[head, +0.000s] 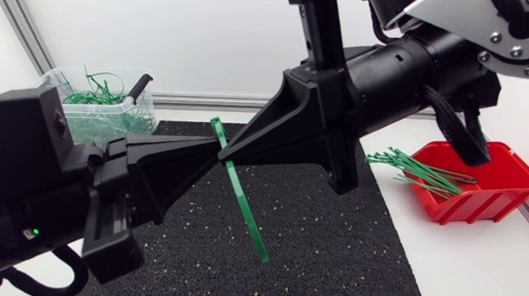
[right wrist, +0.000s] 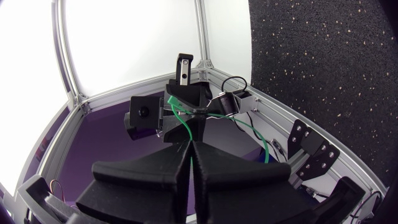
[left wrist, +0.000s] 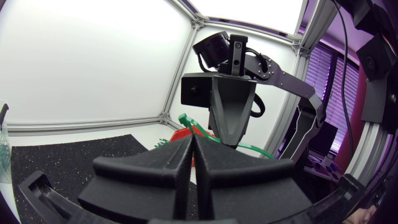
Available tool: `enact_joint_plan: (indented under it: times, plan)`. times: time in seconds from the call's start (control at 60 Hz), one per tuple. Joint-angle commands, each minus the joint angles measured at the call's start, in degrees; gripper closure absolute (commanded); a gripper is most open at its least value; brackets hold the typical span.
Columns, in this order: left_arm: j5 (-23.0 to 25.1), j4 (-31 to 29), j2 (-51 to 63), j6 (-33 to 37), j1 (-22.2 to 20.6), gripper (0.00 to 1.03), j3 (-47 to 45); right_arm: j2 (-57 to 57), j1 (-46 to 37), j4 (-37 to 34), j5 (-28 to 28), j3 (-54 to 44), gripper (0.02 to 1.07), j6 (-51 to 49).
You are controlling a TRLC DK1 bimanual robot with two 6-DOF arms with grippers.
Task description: Take a green cable tie from the red box, thread the tail through the head to close it, then place it in the transparent bin on the left.
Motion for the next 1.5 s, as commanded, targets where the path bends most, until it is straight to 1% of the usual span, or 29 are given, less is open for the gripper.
enact_joint_plan:
  times: [0.0,0.1,0.167,0.183,0.267,0.417,0.667,0.883,1.1,1.283,1.317,1.383,1.433,1.467,1.483]
  plan:
    - [1.9,1.3,-0.5,1.0,-1.5,1.00,-1.1,-0.4,-1.0,0.3,0.9,0.4,1.02,1.9]
    - [2.4,1.2,0.2,1.0,-1.4,1.00,-1.1,-0.5,-0.9,0.2,0.9,0.8,1.02,2.0]
    - [4.5,0.9,0.6,1.0,-1.0,1.00,-0.8,-0.4,-1.0,0.2,0.9,0.8,1.02,2.0]
    - [5.4,1.0,0.7,1.0,-0.6,1.00,-0.8,-0.5,-1.1,0.2,0.9,0.8,1.02,2.0]
    - [6.8,1.2,1.3,1.0,1.4,1.00,-0.9,-0.6,-1.3,0.2,0.9,0.8,1.02,2.0]
    - [8.3,1.8,2.8,0.7,2.7,1.00,-0.7,-0.8,-1.5,0.2,0.9,0.5,1.02,2.0]
    - [8.3,3.1,3.2,0.5,3.0,1.00,-0.7,0.1,-3.5,-0.6,0.9,0.5,1.02,2.5]
    - [8.3,3.0,2.7,0.2,2.6,1.00,-0.3,3.3,-4.4,-0.2,0.9,0.8,1.02,2.4]
    - [7.2,1.8,1.0,0.0,1.1,1.00,-0.2,6.1,-5.2,0.1,0.9,1.9,1.02,2.3]
    - [7.2,0.1,1.0,-0.1,1.5,1.00,0.2,4.9,-5.5,-0.3,1.2,1.7,1.01,2.2]
    - [7.2,-0.3,1.1,-0.1,1.6,1.00,0.1,3.9,-5.6,-0.3,1.2,1.6,0.99,2.2]
    - [7.7,-1.2,1.5,-0.2,2.1,1.00,0.2,1.7,-5.6,-0.2,1.3,1.1,0.81,2.1]
    - [8.5,-1.7,1.7,-0.2,3.1,1.00,0.4,0.8,-5.6,-0.2,1.4,0.8,0.72,2.0]
    - [12.1,-2.9,2.4,-1.6,5.7,1.00,1.1,0.2,-5.6,-0.1,1.4,0.4,0.67,2.0]
    - [12.8,-3.0,2.7,-2.0,6.4,1.00,1.3,0.1,-5.7,-0.1,1.4,0.3,0.66,2.0]
